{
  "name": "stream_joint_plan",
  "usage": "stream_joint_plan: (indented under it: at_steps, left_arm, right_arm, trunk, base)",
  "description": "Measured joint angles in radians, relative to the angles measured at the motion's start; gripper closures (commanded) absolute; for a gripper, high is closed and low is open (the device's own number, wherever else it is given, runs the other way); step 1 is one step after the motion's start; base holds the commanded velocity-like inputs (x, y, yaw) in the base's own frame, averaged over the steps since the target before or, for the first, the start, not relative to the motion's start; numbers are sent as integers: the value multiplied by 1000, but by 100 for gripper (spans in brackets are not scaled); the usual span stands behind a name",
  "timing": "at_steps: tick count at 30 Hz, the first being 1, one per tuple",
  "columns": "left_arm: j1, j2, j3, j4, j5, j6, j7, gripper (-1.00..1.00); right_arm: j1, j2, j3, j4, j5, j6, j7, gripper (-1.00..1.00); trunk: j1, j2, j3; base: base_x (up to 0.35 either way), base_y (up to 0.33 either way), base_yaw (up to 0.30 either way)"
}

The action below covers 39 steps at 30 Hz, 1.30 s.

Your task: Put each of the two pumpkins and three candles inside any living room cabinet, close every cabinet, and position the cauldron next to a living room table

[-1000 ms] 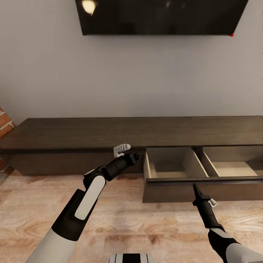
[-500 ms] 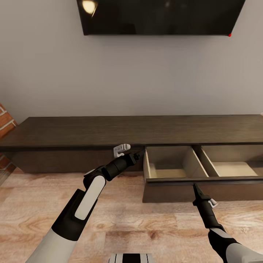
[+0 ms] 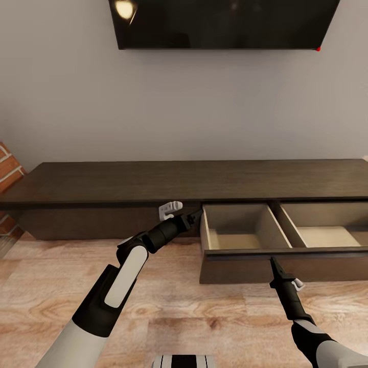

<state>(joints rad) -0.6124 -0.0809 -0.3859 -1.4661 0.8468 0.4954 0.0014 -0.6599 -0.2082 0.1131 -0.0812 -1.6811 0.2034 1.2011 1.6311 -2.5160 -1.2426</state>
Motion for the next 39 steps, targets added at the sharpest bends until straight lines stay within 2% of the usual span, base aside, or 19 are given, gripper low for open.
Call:
stream_joint_plan:
  at_steps: [34,35,37,39]
  left_arm:
    - [0,0,1,0,0,0,0,-100]
    - [0,0,1,0,0,0,0,-100]
    - [0,0,1,0,0,0,0,-100]
    - [0,0,1,0,0,0,0,-100]
  right_arm:
    - [0,0,1,1,0,0,1,100]
    - [0,0,1,1,0,0,2,-100]
    - [1,0,31,16,3,-3,-11,-100]
    - [1,0,31,16,3,-17,-10,-100]
  trunk:
    - [0,0,0]
    - [0,0,0]
    - [0,0,0]
    - [0,0,0]
  base:
    - [-6,0,0]
    - [0,0,0]
    - [0,0,0]
    - [0,0,0]
